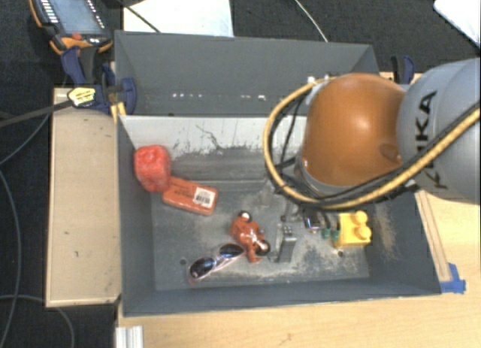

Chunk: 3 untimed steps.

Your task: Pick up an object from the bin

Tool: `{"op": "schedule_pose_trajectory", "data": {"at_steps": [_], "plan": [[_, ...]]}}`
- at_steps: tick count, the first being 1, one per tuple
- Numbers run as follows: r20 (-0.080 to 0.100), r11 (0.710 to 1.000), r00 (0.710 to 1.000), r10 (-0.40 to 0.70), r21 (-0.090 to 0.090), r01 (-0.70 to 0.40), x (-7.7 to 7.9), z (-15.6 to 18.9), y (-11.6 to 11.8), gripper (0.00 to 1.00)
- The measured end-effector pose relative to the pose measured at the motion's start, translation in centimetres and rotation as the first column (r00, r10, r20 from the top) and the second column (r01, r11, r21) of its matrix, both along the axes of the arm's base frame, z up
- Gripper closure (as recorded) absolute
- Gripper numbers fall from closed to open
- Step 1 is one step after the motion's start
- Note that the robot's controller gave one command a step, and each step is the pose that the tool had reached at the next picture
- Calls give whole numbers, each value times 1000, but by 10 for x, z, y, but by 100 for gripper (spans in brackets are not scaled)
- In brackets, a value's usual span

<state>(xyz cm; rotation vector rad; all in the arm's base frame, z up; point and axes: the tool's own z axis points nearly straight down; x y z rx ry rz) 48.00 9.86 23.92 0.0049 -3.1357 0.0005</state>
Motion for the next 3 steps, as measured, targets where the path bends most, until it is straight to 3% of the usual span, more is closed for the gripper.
{"op": "schedule_pose_trajectory", "data": {"at_steps": [1,2,3], "plan": [[8,1000,1000,-5,1,5,2,4,-1,0],[8,1000,1000,-3,3,2,34,-79,64,0],[7,945,945,327,1,-327,23,-125,80,0]]}}
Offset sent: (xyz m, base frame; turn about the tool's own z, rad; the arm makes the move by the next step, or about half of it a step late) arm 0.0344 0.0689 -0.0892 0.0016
